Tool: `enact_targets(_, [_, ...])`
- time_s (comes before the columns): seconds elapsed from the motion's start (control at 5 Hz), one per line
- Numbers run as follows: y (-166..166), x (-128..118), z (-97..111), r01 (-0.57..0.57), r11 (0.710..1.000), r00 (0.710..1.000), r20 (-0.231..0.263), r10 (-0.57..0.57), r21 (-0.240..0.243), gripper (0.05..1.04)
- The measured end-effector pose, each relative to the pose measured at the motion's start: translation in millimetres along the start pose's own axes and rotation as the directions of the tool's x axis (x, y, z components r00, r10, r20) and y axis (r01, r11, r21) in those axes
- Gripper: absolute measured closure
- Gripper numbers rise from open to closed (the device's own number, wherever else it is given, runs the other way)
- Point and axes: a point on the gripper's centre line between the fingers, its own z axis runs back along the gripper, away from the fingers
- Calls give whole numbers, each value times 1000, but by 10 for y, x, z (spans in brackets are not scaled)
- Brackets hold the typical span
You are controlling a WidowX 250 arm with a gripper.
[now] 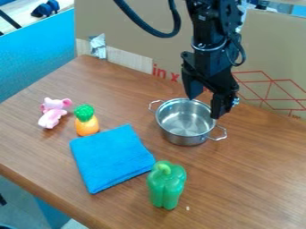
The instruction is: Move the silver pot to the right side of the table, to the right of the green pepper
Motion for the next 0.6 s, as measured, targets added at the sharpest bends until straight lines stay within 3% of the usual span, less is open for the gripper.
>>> enact_targets(0.2, [-20, -51, -101, -7, 1000, 1000, -30, 7, -7, 82])
enact_targets(0.4, [68, -68, -220, -138, 988, 990, 16, 137, 68, 82])
enact_targets(0.6, [113, -77, -330, -236, 965, 969, 102, 226, 111, 82])
